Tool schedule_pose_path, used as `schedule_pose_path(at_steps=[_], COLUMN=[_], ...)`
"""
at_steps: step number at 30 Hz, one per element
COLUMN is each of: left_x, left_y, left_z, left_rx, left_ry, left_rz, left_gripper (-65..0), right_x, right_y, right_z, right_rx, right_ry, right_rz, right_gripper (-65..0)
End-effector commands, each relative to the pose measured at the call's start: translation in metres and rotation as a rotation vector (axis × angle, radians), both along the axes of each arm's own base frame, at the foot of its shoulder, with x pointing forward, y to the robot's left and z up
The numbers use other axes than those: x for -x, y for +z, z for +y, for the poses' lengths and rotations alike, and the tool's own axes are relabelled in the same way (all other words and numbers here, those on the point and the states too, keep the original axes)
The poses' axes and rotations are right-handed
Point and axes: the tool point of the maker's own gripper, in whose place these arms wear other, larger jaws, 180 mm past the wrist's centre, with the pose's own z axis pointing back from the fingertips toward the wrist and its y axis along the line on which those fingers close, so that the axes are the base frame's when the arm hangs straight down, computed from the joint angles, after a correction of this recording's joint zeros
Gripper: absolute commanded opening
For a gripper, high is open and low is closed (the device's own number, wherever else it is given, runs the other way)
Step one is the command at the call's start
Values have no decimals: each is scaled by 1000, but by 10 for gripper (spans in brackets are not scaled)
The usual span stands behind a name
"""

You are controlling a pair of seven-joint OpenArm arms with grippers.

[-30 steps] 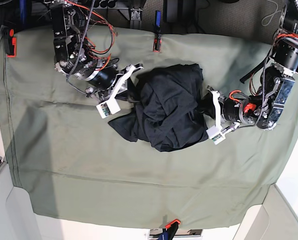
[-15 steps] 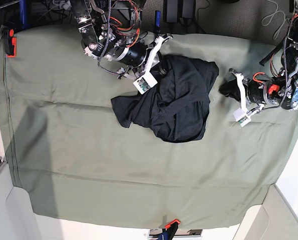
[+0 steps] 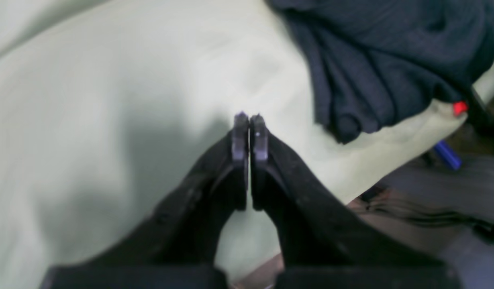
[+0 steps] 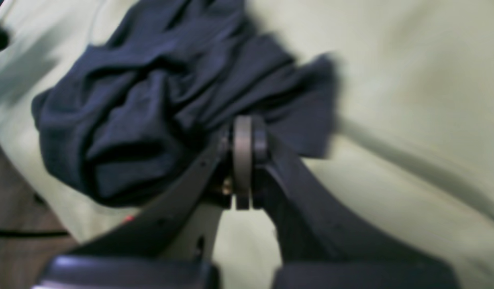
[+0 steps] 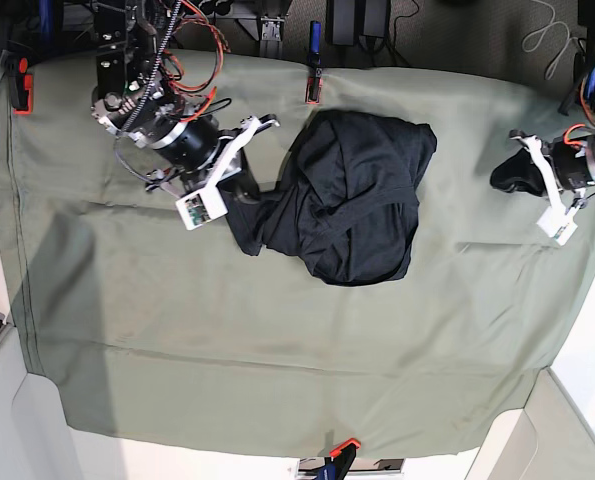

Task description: Fold the T-shirt properly

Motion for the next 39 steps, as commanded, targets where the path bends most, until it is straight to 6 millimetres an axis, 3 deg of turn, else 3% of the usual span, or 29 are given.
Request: schedule_pose_path(at_steps=[1,7,11,18,23,30,36,39], left_x=[1,61,111,194,247,321,367,369], left_y=[13,22,9,-33,-70,-137,-195,-219], left_z=[14,68,79,62,34,-5,-18,-30], left_rx=[-7,9,10,-4,-47,-148,-247,-236], left_ry=[31,251,352,422,334,137,122,128], left_rz=[-22,19,95,297,491,717,952,1023], left_gripper=[-641,-641,-641,-641,-641,-641,-641,-641], right_x=[1,42,78,162,223,312,354,354], right_y=[10,10,3,-31,-64,-135,-191,-212], right_z=[-8,-63,-96,-135,-132,-129,-148,-161], right_rx=[-19,0,32,97,57,76,112,116], right_ry=[-19,-136,-218,-302,-320,-332,-381,-408], right_rz=[-29,19,94,349,560,893,1110,1166], right_gripper=[-650,-650,-650,-650,-650,-650,-650,-650])
